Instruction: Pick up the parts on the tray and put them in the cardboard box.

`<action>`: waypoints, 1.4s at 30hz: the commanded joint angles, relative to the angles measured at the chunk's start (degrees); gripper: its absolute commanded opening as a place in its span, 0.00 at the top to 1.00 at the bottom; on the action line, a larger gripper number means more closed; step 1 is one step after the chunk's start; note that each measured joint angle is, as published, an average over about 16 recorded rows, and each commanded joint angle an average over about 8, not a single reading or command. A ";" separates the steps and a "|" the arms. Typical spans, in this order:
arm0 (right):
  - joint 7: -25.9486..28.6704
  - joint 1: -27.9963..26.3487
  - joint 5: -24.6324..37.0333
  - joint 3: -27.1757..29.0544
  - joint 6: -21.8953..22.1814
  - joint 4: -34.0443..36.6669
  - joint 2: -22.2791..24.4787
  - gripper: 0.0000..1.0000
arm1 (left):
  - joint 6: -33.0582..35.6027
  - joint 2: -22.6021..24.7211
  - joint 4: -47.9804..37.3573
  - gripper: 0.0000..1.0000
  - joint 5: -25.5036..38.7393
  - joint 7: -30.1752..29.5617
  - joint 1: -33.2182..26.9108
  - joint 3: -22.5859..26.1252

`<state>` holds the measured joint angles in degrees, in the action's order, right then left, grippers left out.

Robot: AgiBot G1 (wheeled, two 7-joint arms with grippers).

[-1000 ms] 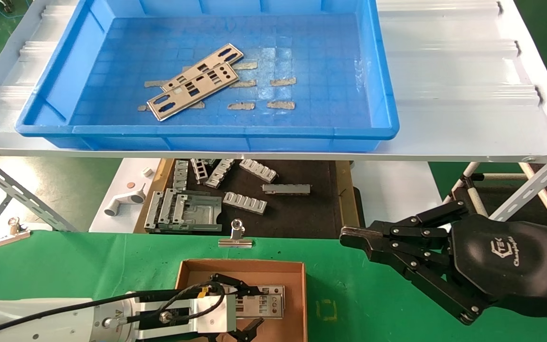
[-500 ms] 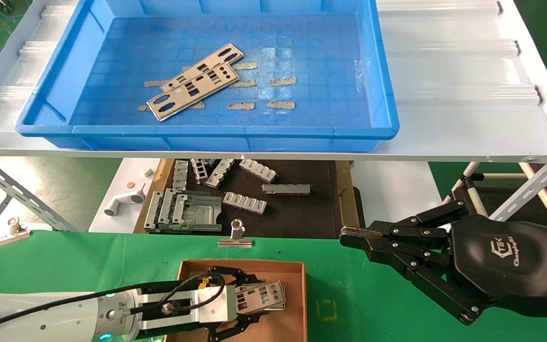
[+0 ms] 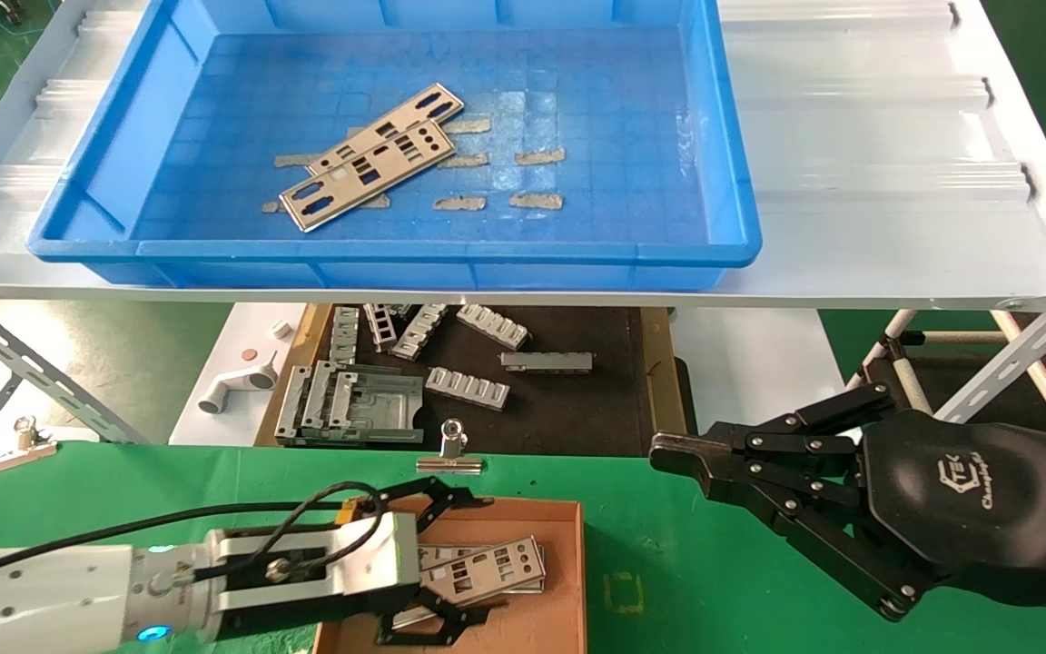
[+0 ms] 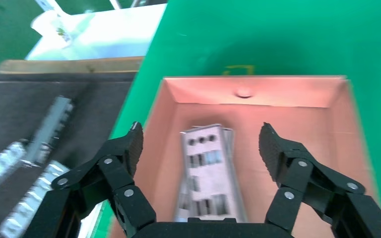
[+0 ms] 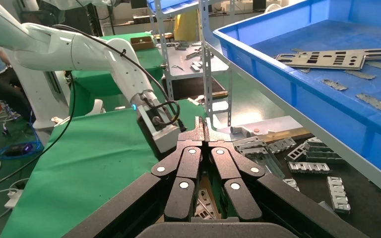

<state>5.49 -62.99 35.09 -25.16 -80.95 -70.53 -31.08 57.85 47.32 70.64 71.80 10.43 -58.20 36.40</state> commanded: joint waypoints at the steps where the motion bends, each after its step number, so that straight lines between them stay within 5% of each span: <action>1: 0.00 0.00 0.00 0.00 0.00 0.00 0.00 0.29 | 1.49 -0.75 -0.05 0.00 -1.34 -0.39 0.03 -0.19; 4: 0.00 0.00 0.00 0.00 0.00 0.00 0.00 0.00 | 2.20 -1.13 -0.03 0.00 -2.89 -1.28 -0.05 -1.03; 42: 0.00 0.00 0.00 0.00 0.00 0.00 0.00 0.00 | 18.86 -8.41 1.90 0.00 -20.98 -14.44 -2.18 -13.92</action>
<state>5.49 -62.99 35.09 -25.16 -80.94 -70.53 -31.08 76.72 38.91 72.54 50.82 -4.01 -60.38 22.48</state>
